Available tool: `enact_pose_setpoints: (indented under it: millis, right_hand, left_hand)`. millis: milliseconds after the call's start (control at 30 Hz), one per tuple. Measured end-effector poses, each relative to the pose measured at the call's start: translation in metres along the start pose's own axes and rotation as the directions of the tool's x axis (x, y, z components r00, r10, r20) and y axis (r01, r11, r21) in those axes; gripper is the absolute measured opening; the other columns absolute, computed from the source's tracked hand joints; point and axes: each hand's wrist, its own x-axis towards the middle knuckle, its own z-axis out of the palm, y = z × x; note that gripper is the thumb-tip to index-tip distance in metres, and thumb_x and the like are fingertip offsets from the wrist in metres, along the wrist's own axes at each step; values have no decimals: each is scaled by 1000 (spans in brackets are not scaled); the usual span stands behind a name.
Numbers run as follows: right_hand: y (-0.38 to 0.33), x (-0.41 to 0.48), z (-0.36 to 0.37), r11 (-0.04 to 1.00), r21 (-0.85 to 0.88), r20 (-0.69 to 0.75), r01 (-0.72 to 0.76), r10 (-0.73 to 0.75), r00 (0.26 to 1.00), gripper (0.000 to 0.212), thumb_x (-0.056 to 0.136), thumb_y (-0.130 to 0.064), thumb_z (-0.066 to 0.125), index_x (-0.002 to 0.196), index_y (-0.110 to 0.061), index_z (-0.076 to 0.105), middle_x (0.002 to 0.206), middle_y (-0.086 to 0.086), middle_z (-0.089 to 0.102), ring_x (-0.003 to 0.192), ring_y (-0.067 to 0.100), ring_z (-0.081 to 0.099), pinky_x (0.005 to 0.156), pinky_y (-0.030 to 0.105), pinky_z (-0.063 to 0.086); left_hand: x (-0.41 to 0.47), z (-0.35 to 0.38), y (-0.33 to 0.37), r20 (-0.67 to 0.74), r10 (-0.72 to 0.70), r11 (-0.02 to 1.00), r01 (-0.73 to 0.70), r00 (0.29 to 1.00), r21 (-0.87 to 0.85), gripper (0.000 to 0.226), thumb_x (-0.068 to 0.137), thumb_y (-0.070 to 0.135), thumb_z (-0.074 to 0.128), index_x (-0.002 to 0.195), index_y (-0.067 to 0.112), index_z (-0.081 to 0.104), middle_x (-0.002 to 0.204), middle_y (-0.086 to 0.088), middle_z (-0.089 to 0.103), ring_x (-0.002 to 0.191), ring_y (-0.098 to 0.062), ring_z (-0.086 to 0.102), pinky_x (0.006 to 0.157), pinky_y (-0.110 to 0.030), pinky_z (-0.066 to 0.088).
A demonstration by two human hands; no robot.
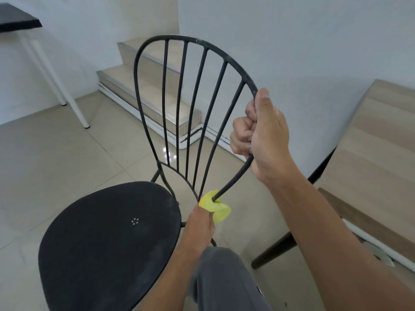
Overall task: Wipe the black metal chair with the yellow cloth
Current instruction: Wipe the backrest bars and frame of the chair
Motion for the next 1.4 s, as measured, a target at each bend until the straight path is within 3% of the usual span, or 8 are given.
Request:
enact_pose_setpoints:
  millis: [67, 267, 433, 633, 767, 967, 1233, 1400]
  right_hand:
    - [1, -1, 1, 1000, 10, 6, 11, -11, 1000, 46, 108, -44, 23, 68, -22, 23, 49, -4, 17, 42, 10, 13, 46, 21, 14]
    - [0, -2, 3, 1000, 11, -2, 8, -8, 1000, 46, 108, -43, 24, 68, -22, 23, 51, -2, 16, 43, 11, 11, 45, 22, 13]
    - [-1, -1, 3, 1000, -7, -10, 8, -8, 1000, 47, 108, -43, 23, 66, -22, 24, 49, -3, 18, 42, 11, 13, 45, 22, 14]
    - [-2, -1, 3, 996, -81, -13, 48, -49, 999, 44, 109, -38, 23, 68, -21, 23, 50, -4, 20, 44, 13, 14, 46, 27, 13]
    - [-1, 5, 0, 969, -218, -25, 118, -127, 992, 29, 108, -32, 26, 84, -19, 36, 61, -3, 39, 53, 16, 32, 47, 26, 26]
    - [-19, 36, -4, 923, -383, -28, 43, -58, 998, 20, 105, -33, 37, 105, -24, 56, 100, -3, 63, 93, 12, 60, 81, 31, 47]
    - [-43, 64, 1, 954, -279, 229, -105, 172, 958, 33, 107, -26, 32, 79, -12, 43, 59, 11, 49, 55, 25, 44, 72, 39, 44]
    - [-40, 70, -1, 957, -245, 223, -156, 212, 951, 34, 106, -29, 32, 75, -16, 36, 55, 5, 33, 53, 23, 34, 73, 40, 44]
  left_hand:
    - [2, -4, 6, 0, 82, 996, -82, 997, -34, 26, 99, 11, 46, 122, 19, 52, 98, 6, 63, 89, -13, 64, 78, -20, 51]
    - [5, -8, 17, 47, 78, 997, -78, 996, -17, 29, 101, 10, 43, 129, 8, 47, 97, -1, 58, 84, -12, 59, 77, -12, 45]
    - [0, -2, -1, 43, 47, 995, -43, 998, -92, 30, 98, 2, 43, 117, 24, 48, 88, 12, 56, 76, -1, 54, 70, -2, 40]
    - [6, -2, -6, 44, 81, 992, -76, 996, -96, 28, 98, 11, 41, 119, 26, 53, 103, 5, 65, 97, -12, 63, 88, -34, 53]
    - [9, -15, 13, 35, 126, 992, -125, 991, -31, 23, 101, 13, 41, 121, 17, 51, 90, 10, 59, 81, -4, 59, 70, -11, 46]
    - [9, -29, 37, 81, 202, 978, -205, 976, 36, 25, 103, 21, 37, 125, 14, 48, 85, 12, 50, 67, 2, 49, 62, -3, 40]
    - [9, -49, 74, 115, 309, 947, -317, 944, 56, 24, 104, 22, 34, 114, 8, 52, 95, -4, 57, 78, -6, 48, 64, -10, 35]
    - [12, -56, 102, 8, 418, 907, -417, 908, -65, 18, 104, 27, 33, 104, 14, 46, 74, 13, 45, 65, 4, 49, 59, -8, 34]
